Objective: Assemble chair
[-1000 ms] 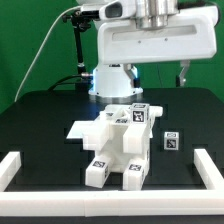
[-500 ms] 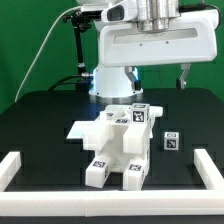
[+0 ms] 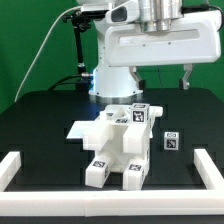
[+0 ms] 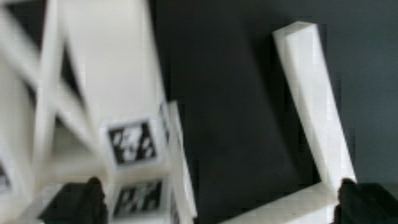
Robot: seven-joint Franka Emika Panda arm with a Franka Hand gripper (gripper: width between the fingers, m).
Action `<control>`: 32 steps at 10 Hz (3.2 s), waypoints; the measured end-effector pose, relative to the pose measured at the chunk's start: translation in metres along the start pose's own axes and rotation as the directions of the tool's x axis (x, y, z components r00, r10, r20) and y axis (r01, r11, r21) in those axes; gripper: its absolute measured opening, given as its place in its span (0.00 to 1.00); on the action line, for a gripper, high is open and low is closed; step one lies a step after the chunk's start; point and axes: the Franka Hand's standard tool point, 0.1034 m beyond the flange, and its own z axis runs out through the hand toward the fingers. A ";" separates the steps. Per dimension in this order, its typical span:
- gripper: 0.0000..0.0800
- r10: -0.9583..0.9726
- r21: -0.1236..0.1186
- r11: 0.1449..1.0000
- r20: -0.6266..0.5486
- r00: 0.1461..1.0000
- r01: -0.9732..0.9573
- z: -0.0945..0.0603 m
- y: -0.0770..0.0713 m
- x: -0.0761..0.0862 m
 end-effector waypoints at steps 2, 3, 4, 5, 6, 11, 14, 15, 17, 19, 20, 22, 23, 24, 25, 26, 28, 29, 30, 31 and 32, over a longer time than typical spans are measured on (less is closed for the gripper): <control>0.81 0.219 -0.012 0.976 0.020 0.975 -0.219 -0.001 -0.025 -0.019; 0.81 0.305 -0.020 0.952 0.024 0.952 -0.305 0.000 -0.039 -0.026; 0.81 0.305 -0.012 0.952 0.018 0.952 -0.305 0.002 -0.040 -0.025; 0.81 0.299 -0.012 0.954 0.018 0.954 -0.298 0.002 -0.039 -0.025; 0.81 0.297 -0.012 0.955 0.018 0.955 -0.297 0.002 -0.040 -0.025; 0.81 0.634 -0.054 0.773 0.018 0.773 -0.632 0.008 -0.025 -0.037; 0.81 0.655 0.016 0.755 0.015 0.756 -0.655 0.010 -0.032 -0.037; 0.81 0.655 0.016 0.755 0.015 0.755 -0.656 0.010 -0.032 -0.037; 0.81 0.654 0.015 0.756 0.015 0.756 -0.654 0.011 -0.032 -0.037; 0.81 0.736 -0.026 0.677 0.033 0.676 -0.736 0.020 -0.017 -0.043; 0.81 0.761 -0.039 0.648 0.041 0.647 -0.760 0.029 -0.009 -0.048; 0.81 0.789 -0.036 0.614 0.015 0.614 -0.788 0.055 0.006 -0.054; 0.81 0.786 -0.048 0.618 0.003 0.619 -0.785 0.066 0.009 -0.061; 0.81 0.778 -0.052 0.628 0.006 0.628 -0.777 0.066 0.007 -0.061; 0.81 0.779 -0.050 0.627 0.009 0.627 -0.778 0.066 0.007 -0.061; 0.81 0.778 -0.051 0.628 0.008 0.629 -0.776 0.066 0.007 -0.061; 0.81 0.861 -0.096 0.507 0.004 0.508 -0.857 0.069 0.012 -0.071; 0.81 0.886 -0.121 0.460 -0.003 0.464 -0.880 0.071 0.011 -0.079; 0.81 0.907 -0.129 0.416 -0.015 0.422 -0.900 0.076 0.008 -0.086; 0.81 0.909 -0.136 0.408 -0.025 0.415 -0.903 0.081 0.005 -0.092; 0.81 0.905 -0.145 0.416 -0.034 0.424 -0.898 0.087 0.005 -0.096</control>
Offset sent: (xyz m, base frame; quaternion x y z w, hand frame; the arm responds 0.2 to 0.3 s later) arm 0.0080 0.0172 -0.0041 0.0139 0.0251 0.1709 0.9849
